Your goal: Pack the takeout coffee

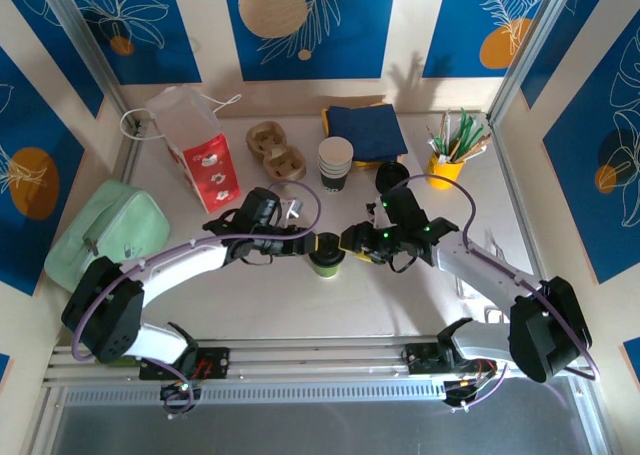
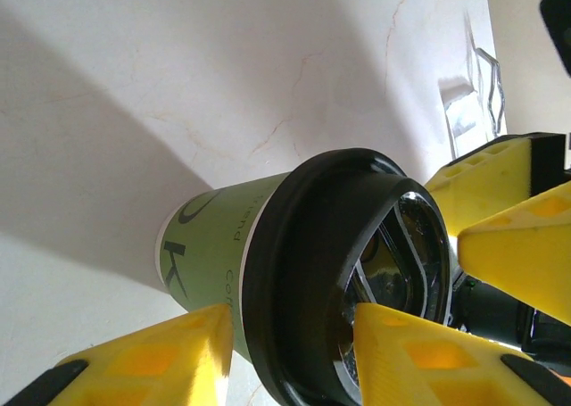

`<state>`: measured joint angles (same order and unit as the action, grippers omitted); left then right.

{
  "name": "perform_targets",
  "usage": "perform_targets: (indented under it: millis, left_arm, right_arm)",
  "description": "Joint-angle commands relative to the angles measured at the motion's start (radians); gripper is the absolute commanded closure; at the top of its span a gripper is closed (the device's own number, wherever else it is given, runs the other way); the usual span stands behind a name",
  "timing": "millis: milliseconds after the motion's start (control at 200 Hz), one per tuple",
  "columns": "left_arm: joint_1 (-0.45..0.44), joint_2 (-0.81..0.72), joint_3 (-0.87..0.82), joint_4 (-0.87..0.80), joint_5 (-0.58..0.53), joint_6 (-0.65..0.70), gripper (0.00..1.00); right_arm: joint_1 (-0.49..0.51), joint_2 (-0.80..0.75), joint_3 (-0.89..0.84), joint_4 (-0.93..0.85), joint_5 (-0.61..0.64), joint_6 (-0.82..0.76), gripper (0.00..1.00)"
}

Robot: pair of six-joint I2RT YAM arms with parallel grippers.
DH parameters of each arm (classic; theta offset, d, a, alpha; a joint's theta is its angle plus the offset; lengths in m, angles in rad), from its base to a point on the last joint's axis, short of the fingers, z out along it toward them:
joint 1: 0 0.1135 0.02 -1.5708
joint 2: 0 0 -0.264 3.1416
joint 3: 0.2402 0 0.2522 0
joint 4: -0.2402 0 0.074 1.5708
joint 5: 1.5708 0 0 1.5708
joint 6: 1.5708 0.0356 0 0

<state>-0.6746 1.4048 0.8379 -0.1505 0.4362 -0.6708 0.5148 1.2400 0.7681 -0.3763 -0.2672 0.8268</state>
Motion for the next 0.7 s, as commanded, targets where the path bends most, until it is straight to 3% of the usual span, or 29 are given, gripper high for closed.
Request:
perform_targets:
  millis: [0, 160, 230, 305, 440, 500, 695]
  left_arm:
    - [-0.010, 0.016, 0.043, -0.044, -0.022, 0.019, 0.59]
    - [-0.011, 0.002, 0.072, -0.051, -0.026, 0.014, 0.57]
    - [-0.011, -0.008, 0.084, -0.061, -0.029, 0.014, 0.55]
    - [-0.010, -0.026, 0.097, -0.091, -0.052, 0.019, 0.53]
    - [0.000, -0.088, 0.102, -0.146, -0.128, 0.024, 0.48]
    - [0.009, -0.123, 0.098, -0.173, -0.170, 0.025, 0.45]
    - [0.025, -0.259, 0.053, -0.250, -0.335, 0.022, 0.27]
  right_arm:
    - [0.005, -0.017, 0.047, -0.067, 0.002, -0.031, 0.45]
    - [0.007, -0.052, 0.069, -0.077, -0.007, -0.054, 0.41]
    - [0.008, -0.064, 0.076, -0.076, -0.018, -0.075, 0.27]
    - [0.008, -0.083, 0.073, -0.074, -0.015, -0.111, 0.18]
    - [0.008, -0.141, 0.065, -0.098, 0.045, -0.092, 0.13]
    - [0.007, -0.164, 0.067, -0.122, 0.088, -0.072, 0.06]
    - [-0.002, -0.179, 0.098, -0.166, 0.054, -0.096, 0.00]
